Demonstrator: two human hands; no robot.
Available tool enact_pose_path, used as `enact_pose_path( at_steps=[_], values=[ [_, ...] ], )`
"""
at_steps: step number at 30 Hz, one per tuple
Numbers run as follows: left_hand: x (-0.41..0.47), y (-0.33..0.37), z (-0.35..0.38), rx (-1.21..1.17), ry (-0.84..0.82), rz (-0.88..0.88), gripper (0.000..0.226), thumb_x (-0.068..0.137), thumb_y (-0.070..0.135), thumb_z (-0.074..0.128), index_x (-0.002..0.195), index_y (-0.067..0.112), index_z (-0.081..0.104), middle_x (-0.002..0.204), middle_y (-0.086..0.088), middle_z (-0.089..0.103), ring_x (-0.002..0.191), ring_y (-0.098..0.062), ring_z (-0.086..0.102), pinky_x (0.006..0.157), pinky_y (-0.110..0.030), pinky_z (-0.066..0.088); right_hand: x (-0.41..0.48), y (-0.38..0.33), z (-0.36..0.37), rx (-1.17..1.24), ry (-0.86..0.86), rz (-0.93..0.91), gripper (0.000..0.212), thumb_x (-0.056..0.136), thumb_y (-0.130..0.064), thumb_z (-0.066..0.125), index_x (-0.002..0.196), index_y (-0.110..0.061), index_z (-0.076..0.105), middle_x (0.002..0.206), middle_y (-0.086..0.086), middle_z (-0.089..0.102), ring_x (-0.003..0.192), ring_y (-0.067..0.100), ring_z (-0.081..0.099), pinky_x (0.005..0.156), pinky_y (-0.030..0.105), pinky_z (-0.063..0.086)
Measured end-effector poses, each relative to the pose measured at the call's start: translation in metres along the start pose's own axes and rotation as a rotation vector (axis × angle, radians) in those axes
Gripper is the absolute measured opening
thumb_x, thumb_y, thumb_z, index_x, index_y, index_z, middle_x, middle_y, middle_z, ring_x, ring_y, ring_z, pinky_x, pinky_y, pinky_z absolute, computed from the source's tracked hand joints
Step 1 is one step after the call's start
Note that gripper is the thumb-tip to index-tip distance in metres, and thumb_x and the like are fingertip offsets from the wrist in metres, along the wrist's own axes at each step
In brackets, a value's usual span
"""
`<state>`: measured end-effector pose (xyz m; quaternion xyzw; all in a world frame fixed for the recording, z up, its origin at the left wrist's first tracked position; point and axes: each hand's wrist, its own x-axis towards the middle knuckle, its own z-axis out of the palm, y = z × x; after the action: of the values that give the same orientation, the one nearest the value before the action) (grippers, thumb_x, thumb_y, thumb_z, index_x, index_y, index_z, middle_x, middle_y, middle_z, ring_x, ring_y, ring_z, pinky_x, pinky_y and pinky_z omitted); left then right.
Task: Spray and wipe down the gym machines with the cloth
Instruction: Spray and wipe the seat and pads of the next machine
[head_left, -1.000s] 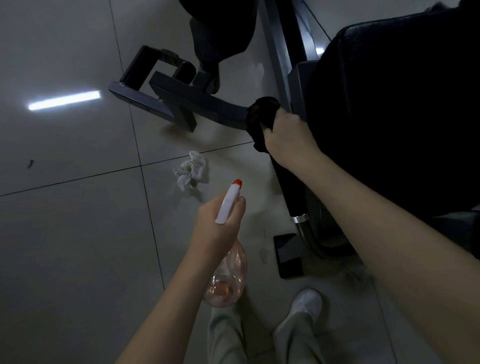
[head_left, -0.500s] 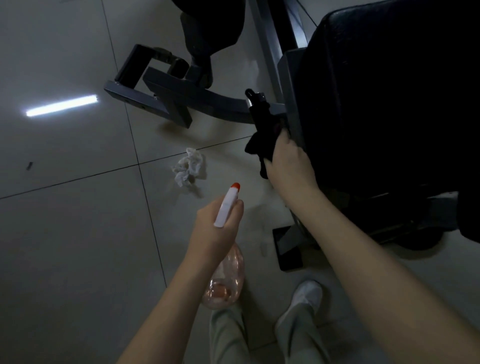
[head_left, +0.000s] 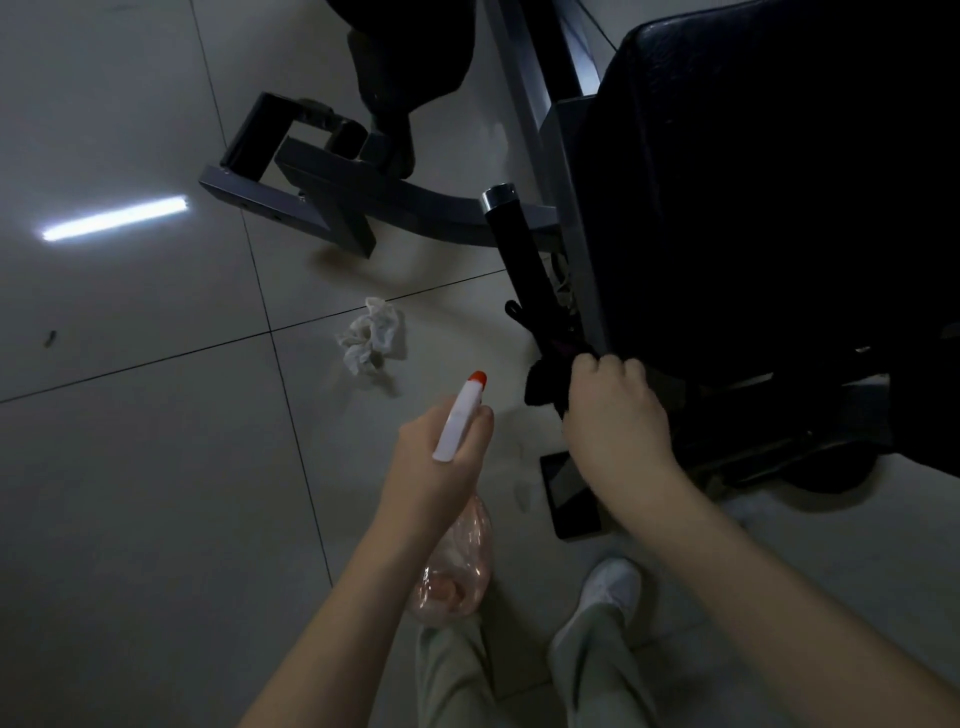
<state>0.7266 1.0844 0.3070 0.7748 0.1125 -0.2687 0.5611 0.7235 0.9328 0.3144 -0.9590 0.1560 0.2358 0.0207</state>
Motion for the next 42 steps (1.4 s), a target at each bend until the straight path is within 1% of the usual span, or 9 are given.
enact_pose_path(
  at_steps=[4, 8, 13, 17, 21, 24, 28, 33, 42],
  values=[
    [0.003, -0.002, -0.004, -0.007, 0.003, 0.009, 0.036, 0.095, 0.026, 0.054, 0.085, -0.008, 0.055, 0.08, -0.031, 0.057, 0.071, -0.018, 0.051, 0.07, -0.052, 0.051, 0.033, -0.002, -0.028, 0.221, 0.273, -0.09, 0.057, 0.092, -0.018, 0.054, 0.141, -0.005, 0.027, 0.138, 0.013, 0.038, 0.127, 0.027, 0.033, 0.097, 0.031, 0.036],
    [0.007, -0.005, -0.007, -0.01, 0.023, -0.008, 0.042, 0.091, 0.034, 0.054, 0.082, -0.007, 0.054, 0.08, -0.03, 0.056, 0.07, -0.022, 0.055, 0.073, -0.053, 0.052, 0.07, -0.037, -0.017, 0.113, 0.226, -0.158, 0.08, 0.094, -0.025, 0.052, 0.148, 0.0, -0.001, 0.15, 0.019, 0.025, 0.135, 0.03, 0.029, 0.108, 0.033, 0.032],
    [0.013, -0.004, -0.013, -0.038, 0.03, -0.042, 0.038, 0.084, 0.04, 0.054, 0.077, 0.003, 0.057, 0.074, -0.018, 0.054, 0.072, -0.016, 0.051, 0.071, -0.053, 0.052, 0.099, -0.038, -0.03, 0.317, 0.141, -0.079, 0.065, 0.097, -0.024, 0.049, 0.147, -0.001, 0.015, 0.137, 0.019, 0.044, 0.119, 0.029, 0.05, 0.09, 0.033, 0.045],
    [0.021, -0.005, -0.016, -0.056, 0.047, 0.002, 0.04, 0.09, 0.031, 0.055, 0.083, -0.008, 0.056, 0.08, -0.032, 0.057, 0.071, -0.017, 0.051, 0.065, -0.043, 0.048, 0.114, -0.051, -0.045, 0.454, 0.2, -0.13, 0.073, 0.095, -0.021, 0.051, 0.15, -0.007, 0.004, 0.152, 0.014, 0.025, 0.132, 0.03, 0.037, 0.103, 0.037, 0.038],
    [0.026, -0.012, -0.017, -0.049, 0.054, 0.003, 0.027, 0.09, 0.03, 0.057, 0.082, 0.005, 0.061, 0.082, -0.032, 0.058, 0.072, -0.018, 0.054, 0.067, -0.054, 0.051, 0.121, -0.049, -0.051, 0.569, 0.395, -0.169, 0.059, 0.096, -0.015, 0.048, 0.147, -0.005, 0.021, 0.145, 0.015, 0.036, 0.131, 0.028, 0.039, 0.106, 0.035, 0.038],
    [0.029, -0.017, -0.018, -0.061, 0.06, -0.012, 0.024, 0.085, 0.035, 0.056, 0.077, 0.013, 0.061, 0.072, -0.02, 0.053, 0.071, -0.018, 0.052, 0.064, -0.046, 0.049, 0.143, -0.056, -0.059, 0.709, 0.42, -0.176, 0.054, 0.097, -0.021, 0.047, 0.144, -0.006, 0.027, 0.143, 0.015, 0.037, 0.129, 0.027, 0.041, 0.106, 0.034, 0.038],
    [0.032, -0.021, -0.015, -0.048, 0.042, -0.026, 0.027, 0.094, 0.025, 0.055, 0.08, 0.002, 0.06, 0.074, -0.021, 0.055, 0.07, -0.02, 0.052, 0.068, -0.052, 0.051, 0.165, -0.064, -0.065, 0.509, 0.128, -0.164, 0.041, 0.099, -0.038, 0.041, 0.114, -0.004, 0.055, 0.1, 0.008, 0.054, 0.088, 0.02, 0.053, 0.07, 0.029, 0.042],
    [0.033, -0.008, -0.012, -0.021, 0.054, -0.013, 0.026, 0.093, 0.025, 0.055, 0.083, 0.003, 0.06, 0.083, -0.031, 0.056, 0.076, -0.039, 0.058, 0.073, -0.055, 0.051, 0.168, -0.068, -0.073, 0.163, 0.186, -0.224, 0.03, 0.098, -0.027, 0.04, 0.091, -0.006, 0.06, 0.065, 0.001, 0.039, 0.07, 0.02, 0.046, 0.047, 0.027, 0.027],
    [0.027, 0.006, -0.017, -0.045, 0.033, 0.007, 0.025, 0.092, 0.027, 0.056, 0.083, 0.005, 0.059, 0.074, -0.011, 0.052, 0.071, -0.016, 0.051, 0.066, -0.038, 0.047, 0.147, -0.065, -0.056, 0.021, 0.311, -0.296, 0.022, 0.097, -0.013, 0.043, 0.116, -0.006, 0.052, 0.11, 0.017, 0.054, 0.092, 0.032, 0.06, 0.061, 0.033, 0.04]
  ],
)
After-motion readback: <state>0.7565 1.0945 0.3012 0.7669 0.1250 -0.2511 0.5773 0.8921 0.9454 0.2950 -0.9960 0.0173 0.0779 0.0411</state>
